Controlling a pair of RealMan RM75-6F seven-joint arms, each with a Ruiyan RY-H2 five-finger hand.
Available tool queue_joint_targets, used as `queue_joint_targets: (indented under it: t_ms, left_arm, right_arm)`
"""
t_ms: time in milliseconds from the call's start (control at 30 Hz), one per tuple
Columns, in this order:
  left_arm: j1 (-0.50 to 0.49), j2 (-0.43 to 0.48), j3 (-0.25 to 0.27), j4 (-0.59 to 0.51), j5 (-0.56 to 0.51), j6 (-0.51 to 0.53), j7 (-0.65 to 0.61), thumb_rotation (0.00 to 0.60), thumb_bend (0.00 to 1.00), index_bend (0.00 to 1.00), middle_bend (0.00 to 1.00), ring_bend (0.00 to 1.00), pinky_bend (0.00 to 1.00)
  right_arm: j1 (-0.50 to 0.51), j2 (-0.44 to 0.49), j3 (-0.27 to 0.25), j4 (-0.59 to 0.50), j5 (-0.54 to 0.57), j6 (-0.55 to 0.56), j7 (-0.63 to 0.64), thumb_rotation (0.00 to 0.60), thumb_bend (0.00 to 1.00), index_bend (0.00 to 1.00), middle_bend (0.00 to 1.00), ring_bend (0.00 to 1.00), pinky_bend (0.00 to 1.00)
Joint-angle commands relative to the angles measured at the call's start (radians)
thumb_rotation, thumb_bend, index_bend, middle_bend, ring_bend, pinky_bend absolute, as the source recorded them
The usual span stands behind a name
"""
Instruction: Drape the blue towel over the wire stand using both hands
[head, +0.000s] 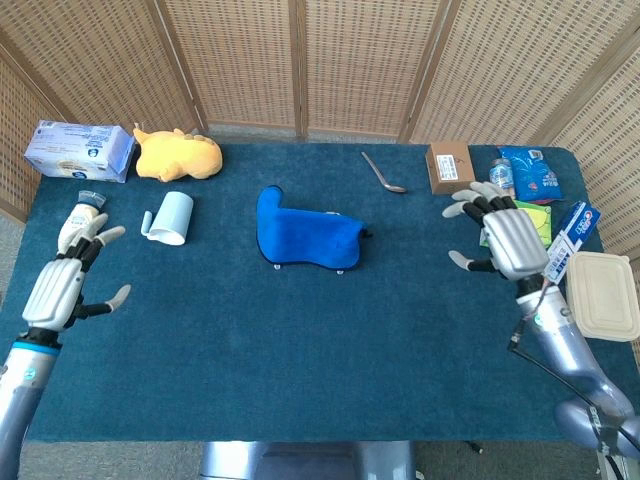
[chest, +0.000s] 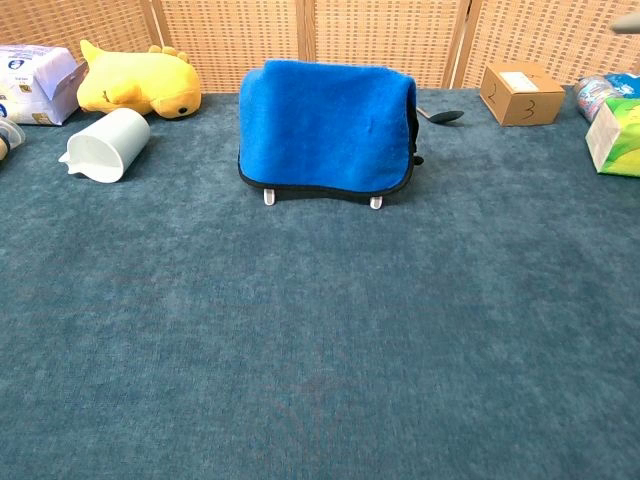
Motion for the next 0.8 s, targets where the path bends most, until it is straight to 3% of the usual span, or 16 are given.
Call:
queue_joint_targets:
  t_ms: [33, 533, 800]
  left_arm:
    - [0.065, 0.016, 0.044, -0.019, 0.047, 0.066, 0.028, 0.6, 0.41, 0.17, 0.08, 0.0, 0.0]
    - [0.236, -0.036, 0.156, -0.021, 0.168, 0.211, 0.211, 0.6, 0.41, 0.27, 0.15, 0.04, 0.0]
    - [0.3, -0.05, 0.179, -0.043, 0.193, 0.254, 0.249, 0.6, 0.41, 0.29, 0.17, 0.05, 0.0]
  right_arm:
    - [-0.062, 0.024, -0.021, -0.041, 0.002, 0.045, 0.028, 0.6, 0.25, 0.37, 0.26, 0.15, 0.17]
    - [-0.258, 0.078, -0.088, -0.102, 0.009, 0.196, -0.038, 0.6, 0.28, 0.37, 0.26, 0.17, 0.18]
    - [-0.335, 0.104, -0.098, -0.133, 0.017, 0.253, -0.049, 0.6, 0.28, 0.37, 0.26, 0.17, 0.18]
